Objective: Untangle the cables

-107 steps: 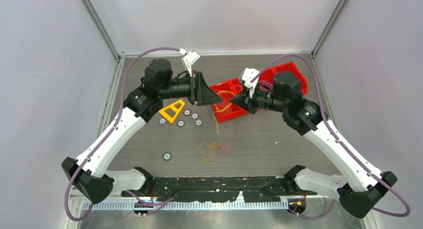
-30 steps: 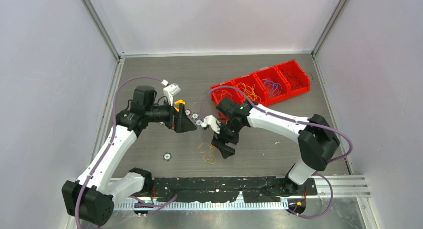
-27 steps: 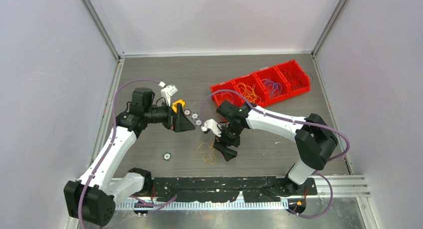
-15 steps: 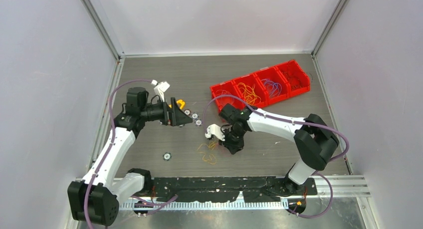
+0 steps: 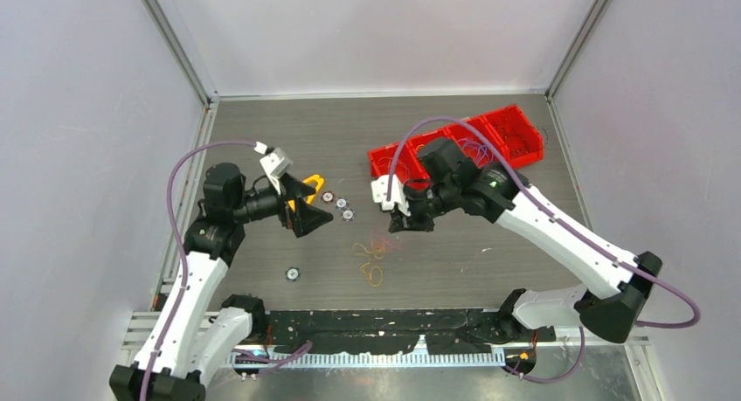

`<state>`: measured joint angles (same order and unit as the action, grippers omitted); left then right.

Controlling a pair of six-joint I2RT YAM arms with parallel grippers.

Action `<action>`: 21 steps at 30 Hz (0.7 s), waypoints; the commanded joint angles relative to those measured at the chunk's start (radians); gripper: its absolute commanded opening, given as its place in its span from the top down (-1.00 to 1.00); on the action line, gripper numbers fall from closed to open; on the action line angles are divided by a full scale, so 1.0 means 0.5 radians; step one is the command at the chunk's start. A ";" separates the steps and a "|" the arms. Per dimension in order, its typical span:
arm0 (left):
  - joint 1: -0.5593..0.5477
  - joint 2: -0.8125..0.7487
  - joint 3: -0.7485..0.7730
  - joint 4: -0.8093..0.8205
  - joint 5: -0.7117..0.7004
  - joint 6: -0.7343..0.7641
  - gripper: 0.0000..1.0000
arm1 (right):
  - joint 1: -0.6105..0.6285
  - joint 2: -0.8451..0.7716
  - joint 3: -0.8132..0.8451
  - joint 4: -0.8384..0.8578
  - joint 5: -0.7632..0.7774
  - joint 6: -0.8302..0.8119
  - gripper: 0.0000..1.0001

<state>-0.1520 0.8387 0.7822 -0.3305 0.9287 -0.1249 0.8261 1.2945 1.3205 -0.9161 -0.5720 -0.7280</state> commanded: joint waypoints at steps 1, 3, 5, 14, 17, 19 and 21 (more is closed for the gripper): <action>-0.224 -0.136 -0.011 0.368 -0.021 0.350 -0.99 | -0.001 -0.062 0.252 -0.047 -0.234 0.107 0.89; -0.421 -0.136 0.026 0.426 -0.124 0.420 -0.98 | -0.001 -0.070 0.332 0.009 -0.268 0.194 0.89; -0.617 -0.118 0.052 0.516 -0.261 0.442 -0.94 | 0.001 -0.079 0.397 0.098 -0.297 0.297 0.89; -1.142 0.207 0.107 0.759 -0.411 0.411 -0.42 | 0.006 -0.135 0.582 0.595 -0.380 0.774 0.89; -1.179 0.265 0.026 0.725 -0.417 0.468 -0.02 | 0.005 -0.160 0.661 0.739 -0.319 0.864 0.89; -1.151 0.274 -0.038 0.563 -0.468 0.550 0.29 | -0.005 -0.191 0.740 0.822 -0.235 0.923 0.89; -1.068 0.235 -0.143 0.497 -0.462 0.633 0.43 | -0.041 -0.208 0.835 0.896 -0.163 0.973 0.89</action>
<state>-0.7334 0.9775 0.7815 -0.0261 0.7242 0.0998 0.8249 1.2545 1.6283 -0.6357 -0.7139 -0.3363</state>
